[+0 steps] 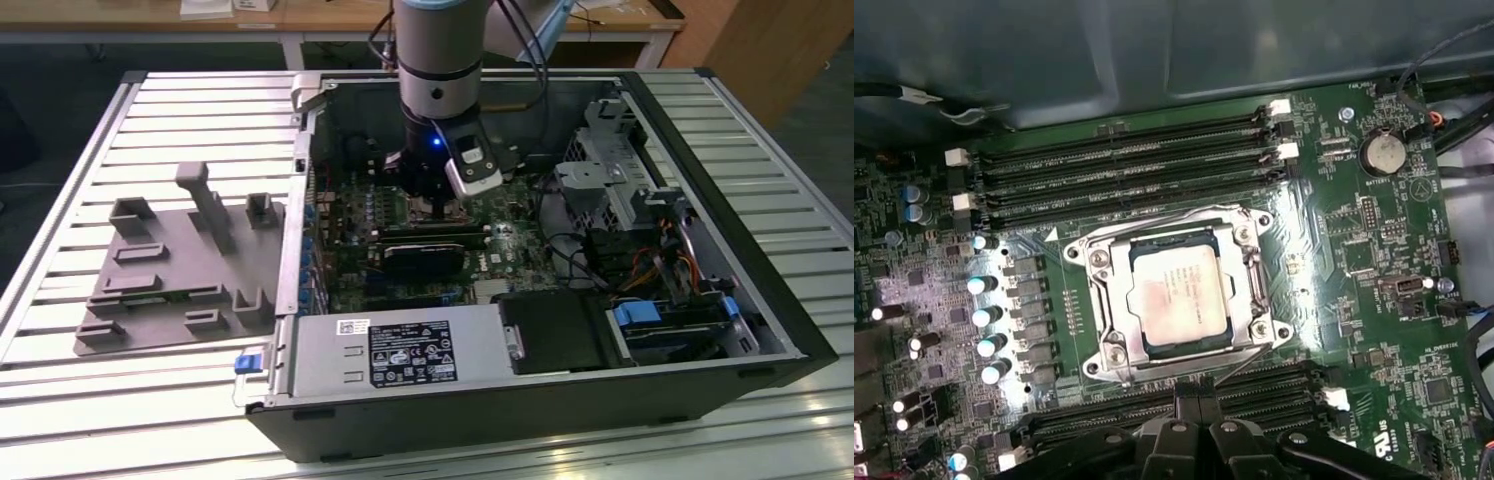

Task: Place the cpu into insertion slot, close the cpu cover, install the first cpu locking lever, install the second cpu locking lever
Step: 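Install the second cpu locking lever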

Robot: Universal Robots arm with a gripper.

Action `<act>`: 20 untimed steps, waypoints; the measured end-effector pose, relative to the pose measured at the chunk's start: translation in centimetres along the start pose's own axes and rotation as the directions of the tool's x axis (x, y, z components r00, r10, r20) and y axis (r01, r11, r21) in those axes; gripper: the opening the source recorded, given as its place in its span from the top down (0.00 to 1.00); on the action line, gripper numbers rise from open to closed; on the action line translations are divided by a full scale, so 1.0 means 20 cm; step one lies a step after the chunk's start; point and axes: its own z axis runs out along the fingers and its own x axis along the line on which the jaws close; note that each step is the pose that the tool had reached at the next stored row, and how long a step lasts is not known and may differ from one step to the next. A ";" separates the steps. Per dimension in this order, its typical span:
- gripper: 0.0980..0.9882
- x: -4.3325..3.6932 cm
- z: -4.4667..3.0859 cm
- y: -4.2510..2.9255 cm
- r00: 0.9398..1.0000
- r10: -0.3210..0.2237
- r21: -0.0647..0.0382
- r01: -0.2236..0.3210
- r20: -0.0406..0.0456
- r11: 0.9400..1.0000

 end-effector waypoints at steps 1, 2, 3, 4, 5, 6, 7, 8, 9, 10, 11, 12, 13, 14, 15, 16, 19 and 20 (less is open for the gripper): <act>1.00 0.000 0.001 -0.004 1.000 0.000 -0.001 0.000 0.000 1.000; 1.00 -0.001 0.002 -0.008 1.000 0.000 -0.003 0.000 -0.001 1.000; 1.00 -0.001 0.002 -0.012 1.000 0.000 -0.004 0.000 -0.001 1.000; 1.00 -0.002 0.003 -0.016 1.000 0.000 -0.004 0.000 -0.001 1.000; 1.00 -0.002 0.003 -0.019 1.000 0.000 -0.006 0.000 -0.001 1.000; 1.00 -0.002 0.004 -0.023 1.000 0.001 -0.009 -0.001 -0.002 1.000; 1.00 -0.001 0.005 -0.026 1.000 0.001 -0.011 -0.001 -0.002 1.000; 1.00 0.000 0.006 -0.029 1.000 0.001 -0.014 -0.001 -0.003 1.000; 1.00 0.000 0.007 -0.032 1.000 0.001 -0.016 -0.001 -0.003 1.000; 1.00 0.001 0.007 -0.036 1.000 0.001 -0.019 -0.001 -0.004 1.000; 1.00 0.001 0.008 -0.040 1.000 0.001 -0.021 -0.002 -0.004 1.000; 1.00 0.002 0.009 -0.044 1.000 0.002 -0.024 -0.002 -0.005 1.000; 1.00 0.002 0.009 -0.049 1.000 0.002 -0.028 -0.002 -0.006 1.000; 1.00 0.002 0.009 -0.054 1.000 0.002 -0.032 -0.002 -0.006 0.999; 1.00 0.002 0.009 -0.060 1.000 0.003 -0.037 -0.003 -0.007 0.999; 1.00 0.002 0.010 -0.065 1.000 0.003 -0.043 -0.003 -0.009 0.999; 1.00 0.008 0.011 -0.076 1.000 0.004 -0.062 -0.005 -0.013 0.998; 1.00 0.012 0.012 -0.078 1.000 0.004 -0.067 -0.005 -0.014 0.998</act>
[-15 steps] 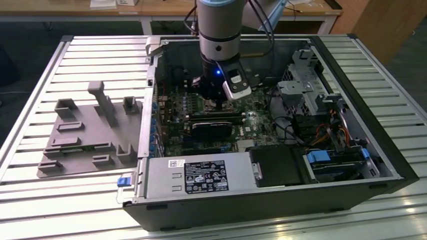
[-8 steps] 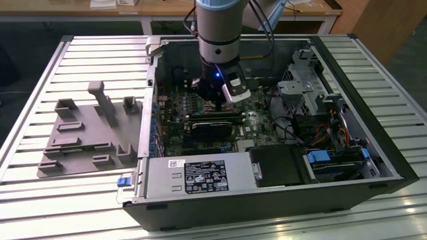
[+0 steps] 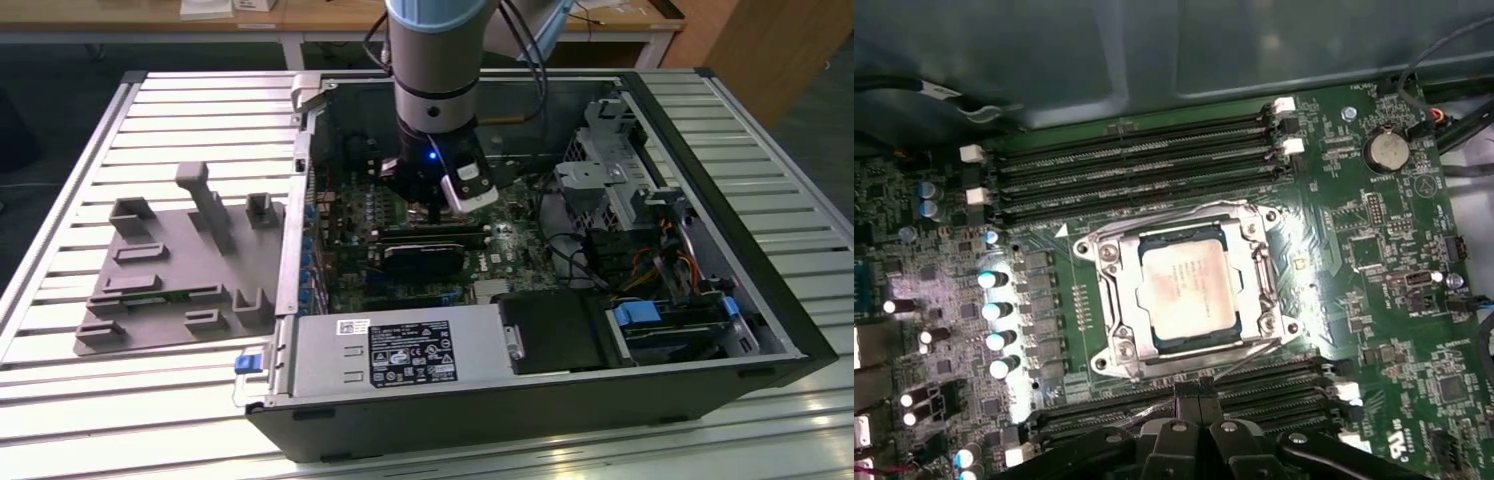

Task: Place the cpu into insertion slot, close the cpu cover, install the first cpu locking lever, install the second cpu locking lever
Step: 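Install the second cpu locking lever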

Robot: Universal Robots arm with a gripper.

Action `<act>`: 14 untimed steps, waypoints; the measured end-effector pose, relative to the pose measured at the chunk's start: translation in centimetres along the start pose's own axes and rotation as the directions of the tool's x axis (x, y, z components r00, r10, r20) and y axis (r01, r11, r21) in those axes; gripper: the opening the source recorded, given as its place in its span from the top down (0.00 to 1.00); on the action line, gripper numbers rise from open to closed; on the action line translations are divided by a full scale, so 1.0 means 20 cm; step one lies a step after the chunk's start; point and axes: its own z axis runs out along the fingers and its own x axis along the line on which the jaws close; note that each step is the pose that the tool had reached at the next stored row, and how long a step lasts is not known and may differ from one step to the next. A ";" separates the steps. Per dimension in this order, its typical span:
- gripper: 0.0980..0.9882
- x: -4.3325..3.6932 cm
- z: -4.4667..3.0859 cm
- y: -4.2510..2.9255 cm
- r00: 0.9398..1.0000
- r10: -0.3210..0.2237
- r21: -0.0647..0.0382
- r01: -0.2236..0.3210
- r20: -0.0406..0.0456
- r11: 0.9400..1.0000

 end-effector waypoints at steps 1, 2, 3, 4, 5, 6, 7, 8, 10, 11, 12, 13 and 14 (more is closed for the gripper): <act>1.00 0.003 0.001 -0.002 1.000 0.000 -0.003 0.000 -0.001 1.000; 1.00 0.006 0.002 -0.006 1.000 0.000 -0.005 0.000 -0.001 1.000; 1.00 0.007 0.005 -0.009 1.000 0.000 -0.006 0.000 -0.001 1.000; 1.00 0.009 0.007 -0.013 1.000 0.000 -0.008 0.000 -0.002 1.000; 1.00 0.012 0.008 -0.016 1.000 0.000 -0.011 0.000 -0.002 1.000; 1.00 0.015 0.009 -0.018 1.000 0.000 -0.015 0.000 -0.003 1.000; 1.00 0.016 0.009 -0.019 1.000 0.000 -0.016 0.000 -0.003 1.000; 1.00 0.017 0.009 -0.020 1.000 -0.001 -0.017 0.001 -0.004 1.000; 1.00 0.017 0.011 -0.023 1.000 -0.001 -0.022 0.001 -0.005 1.000; 1.00 0.017 0.013 -0.026 1.000 -0.001 -0.026 0.001 -0.006 1.000; 1.00 0.017 0.014 -0.028 1.000 -0.001 -0.032 0.001 -0.007 0.999; 1.00 0.017 0.015 -0.030 1.000 0.000 -0.039 0.000 -0.008 0.999; 1.00 0.017 0.016 -0.033 1.000 0.000 -0.044 0.000 -0.009 0.999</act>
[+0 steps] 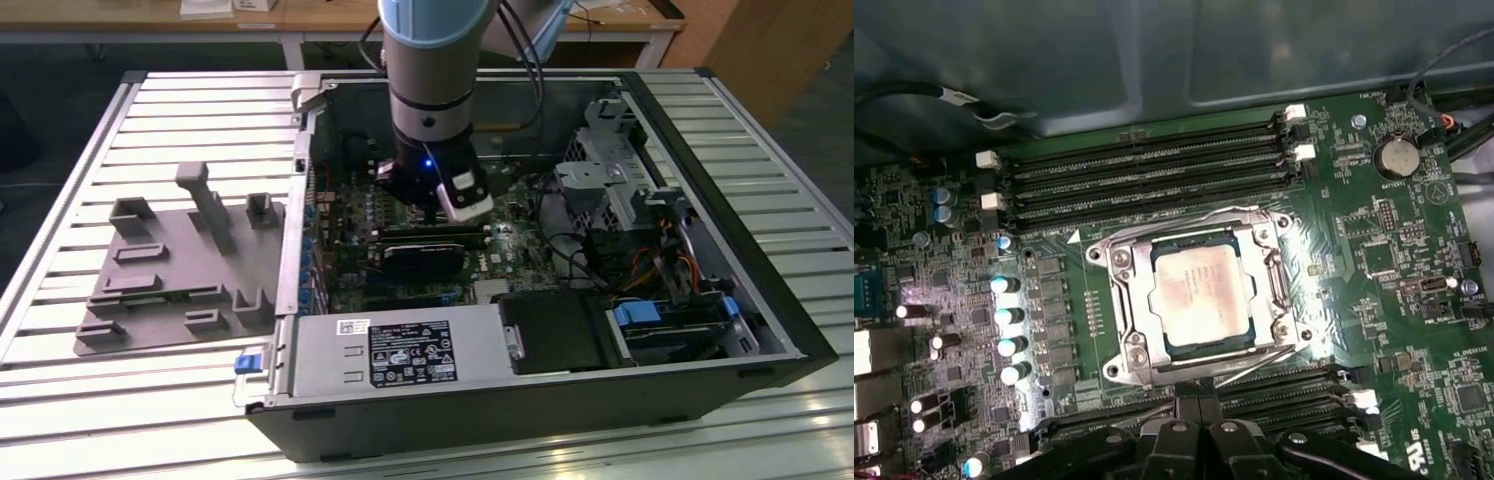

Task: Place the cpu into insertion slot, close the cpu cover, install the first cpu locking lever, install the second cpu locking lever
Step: 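Install the second cpu locking lever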

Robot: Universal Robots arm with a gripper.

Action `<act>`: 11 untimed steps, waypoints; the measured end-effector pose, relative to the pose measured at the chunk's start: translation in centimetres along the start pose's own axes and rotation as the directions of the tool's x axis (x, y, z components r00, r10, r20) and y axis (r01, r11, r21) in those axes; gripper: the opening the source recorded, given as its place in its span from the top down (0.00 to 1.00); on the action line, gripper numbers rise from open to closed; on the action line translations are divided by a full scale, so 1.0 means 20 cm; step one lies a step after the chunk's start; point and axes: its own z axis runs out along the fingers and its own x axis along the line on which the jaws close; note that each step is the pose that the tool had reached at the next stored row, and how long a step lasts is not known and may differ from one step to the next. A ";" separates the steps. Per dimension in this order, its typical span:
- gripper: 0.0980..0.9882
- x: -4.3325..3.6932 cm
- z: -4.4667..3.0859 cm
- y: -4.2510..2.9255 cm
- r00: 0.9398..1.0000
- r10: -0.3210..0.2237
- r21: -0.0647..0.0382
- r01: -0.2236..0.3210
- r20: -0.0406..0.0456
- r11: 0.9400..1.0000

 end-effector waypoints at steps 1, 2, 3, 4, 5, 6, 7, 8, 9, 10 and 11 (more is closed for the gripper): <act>1.00 0.000 0.001 -0.003 1.000 0.000 -0.005 0.000 -0.001 1.000; 1.00 0.000 0.003 -0.007 1.000 0.001 -0.009 -0.001 -0.002 1.000; 1.00 0.000 0.004 -0.010 1.000 0.001 -0.012 -0.001 -0.002 1.000; 1.00 -0.001 0.006 -0.015 1.000 0.001 -0.016 -0.001 -0.003 1.000; 1.00 -0.001 0.006 -0.020 1.000 0.001 -0.018 -0.001 -0.004 1.000; 1.00 -0.001 0.007 -0.024 1.000 0.001 -0.021 -0.001 -0.004 1.000; 1.00 0.000 0.006 -0.028 1.000 0.001 -0.024 -0.001 -0.005 1.000; 1.00 0.000 0.006 -0.032 1.000 0.001 -0.026 -0.001 -0.005 1.000; 1.00 0.001 0.006 -0.037 1.000 0.001 -0.029 -0.002 -0.006 1.000; 1.00 0.003 0.006 -0.041 1.000 0.001 -0.031 -0.002 -0.006 1.000; 1.00 0.004 0.007 -0.045 1.000 0.002 -0.034 -0.002 -0.007 0.999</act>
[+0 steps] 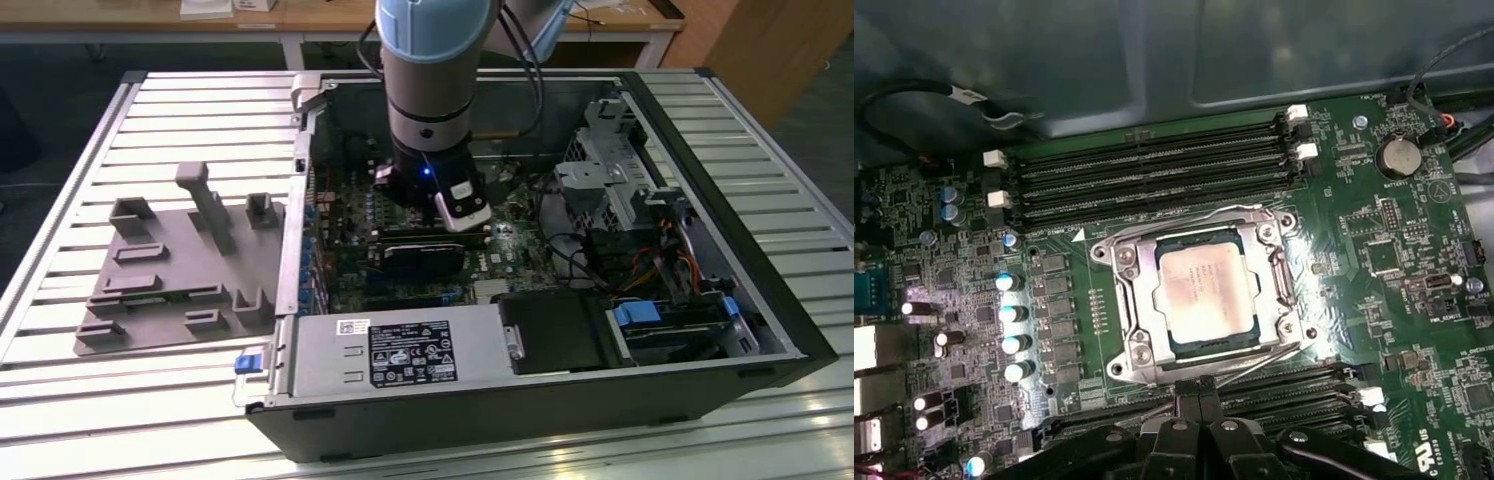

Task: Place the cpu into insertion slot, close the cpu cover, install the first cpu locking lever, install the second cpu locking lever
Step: 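Install the second cpu locking lever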

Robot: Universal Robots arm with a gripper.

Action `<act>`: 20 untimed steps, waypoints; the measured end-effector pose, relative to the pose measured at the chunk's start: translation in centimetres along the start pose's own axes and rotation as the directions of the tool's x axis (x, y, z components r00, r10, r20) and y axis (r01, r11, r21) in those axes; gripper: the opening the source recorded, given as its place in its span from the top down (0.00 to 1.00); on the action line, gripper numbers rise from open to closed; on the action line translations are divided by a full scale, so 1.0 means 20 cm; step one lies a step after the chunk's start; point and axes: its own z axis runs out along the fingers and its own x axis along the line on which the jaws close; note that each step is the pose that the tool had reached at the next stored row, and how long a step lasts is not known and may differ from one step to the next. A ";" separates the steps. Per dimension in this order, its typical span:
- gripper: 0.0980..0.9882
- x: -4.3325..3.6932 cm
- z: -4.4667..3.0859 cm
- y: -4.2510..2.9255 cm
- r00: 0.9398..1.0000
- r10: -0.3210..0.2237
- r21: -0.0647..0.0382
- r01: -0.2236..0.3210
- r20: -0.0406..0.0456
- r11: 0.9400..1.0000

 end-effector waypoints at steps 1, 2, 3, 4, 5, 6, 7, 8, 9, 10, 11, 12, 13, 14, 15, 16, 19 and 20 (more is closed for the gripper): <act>1.00 0.001 0.001 -0.004 1.000 0.000 -0.004 0.000 -0.001 1.000; 1.00 0.003 0.002 -0.007 1.000 0.000 -0.008 0.000 -0.002 1.000; 1.00 0.005 0.003 -0.011 1.000 0.000 -0.013 0.000 -0.003 1.000; 1.00 0.008 0.004 -0.014 1.000 0.001 -0.017 -0.001 -0.004 1.000; 1.00 0.012 0.006 -0.017 1.000 0.001 -0.023 -0.001 -0.005 1.000; 1.00 0.015 0.008 -0.020 1.000 0.001 -0.028 -0.001 -0.006 1.000; 1.00 0.018 0.010 -0.022 1.000 0.001 -0.032 -0.002 -0.006 0.999; 1.00 0.022 0.013 -0.025 1.000 0.002 -0.036 -0.002 -0.007 0.999; 1.00 0.026 0.016 -0.028 1.000 0.002 -0.041 -0.002 -0.008 0.999; 1.00 0.031 0.019 -0.030 1.000 0.002 -0.045 -0.003 -0.009 0.999; 1.00 0.033 0.021 -0.034 1.000 0.002 -0.049 -0.003 -0.010 0.999; 1.00 0.035 0.022 -0.038 1.000 0.002 -0.054 -0.003 -0.011 0.999; 1.00 0.036 0.022 -0.043 1.000 0.003 -0.060 -0.004 -0.012 0.998; 1.00 0.037 0.023 -0.047 1.000 0.003 -0.064 -0.004 -0.013 0.998; 1.00 0.037 0.023 -0.052 1.000 0.003 -0.068 -0.004 -0.014 0.998; 1.00 0.037 0.023 -0.058 1.000 0.004 -0.071 -0.005 -0.014 0.997; 1.00 0.032 0.021 -0.083 1.000 0.004 -0.075 -0.005 -0.015 0.997; 1.00 0.031 0.020 -0.088 1.000 0.004 -0.076 -0.005 -0.015 0.997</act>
